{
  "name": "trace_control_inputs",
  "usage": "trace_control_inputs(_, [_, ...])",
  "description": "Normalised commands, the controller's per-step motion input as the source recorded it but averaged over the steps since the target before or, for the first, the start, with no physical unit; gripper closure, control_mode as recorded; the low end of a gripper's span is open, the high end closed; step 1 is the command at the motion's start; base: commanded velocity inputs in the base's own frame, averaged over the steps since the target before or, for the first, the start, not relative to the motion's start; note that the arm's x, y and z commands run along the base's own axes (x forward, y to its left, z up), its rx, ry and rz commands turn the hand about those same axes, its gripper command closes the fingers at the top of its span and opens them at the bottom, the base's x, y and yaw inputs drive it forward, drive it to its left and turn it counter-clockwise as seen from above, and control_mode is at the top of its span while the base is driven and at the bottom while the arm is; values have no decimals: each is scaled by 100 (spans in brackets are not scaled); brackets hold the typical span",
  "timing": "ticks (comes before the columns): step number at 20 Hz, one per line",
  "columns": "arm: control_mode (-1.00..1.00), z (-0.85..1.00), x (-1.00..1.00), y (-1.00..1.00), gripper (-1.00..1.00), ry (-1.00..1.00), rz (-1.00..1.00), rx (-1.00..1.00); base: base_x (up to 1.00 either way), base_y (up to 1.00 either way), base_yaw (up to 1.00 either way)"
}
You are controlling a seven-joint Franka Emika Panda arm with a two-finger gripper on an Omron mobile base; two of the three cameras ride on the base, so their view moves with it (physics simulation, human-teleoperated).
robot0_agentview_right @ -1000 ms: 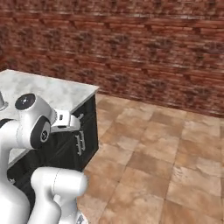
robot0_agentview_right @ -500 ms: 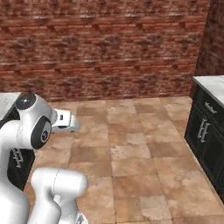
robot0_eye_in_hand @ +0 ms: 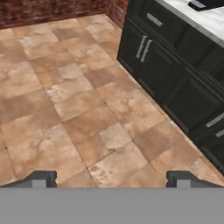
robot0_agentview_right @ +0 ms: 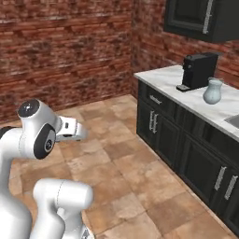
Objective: Place the pitcher and cup on the dining counter for serving.
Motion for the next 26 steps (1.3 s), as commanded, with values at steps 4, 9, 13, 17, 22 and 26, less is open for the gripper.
trace_control_inputs(4, [100, 0, 0, 0, -100, 0, 0, 0, 95, 0, -48])
trace_control_inputs(9, [100, 0, 0, 0, -100, 0, 0, 0, 100, 0, -40])
trace_control_inputs(13, [100, 0, 0, 0, -100, 0, 0, 0, 100, 0, -35])
trace_control_inputs(17, [100, 0, 0, 0, -100, 0, 0, 0, 99, 0, -37])
trace_control_inputs(22, [100, 0, 0, 0, -100, 0, 0, 0, 79, 0, -52])
trace_control_inputs(26, [100, 0, 0, 0, -100, 0, 0, 0, 61, -1, -55])
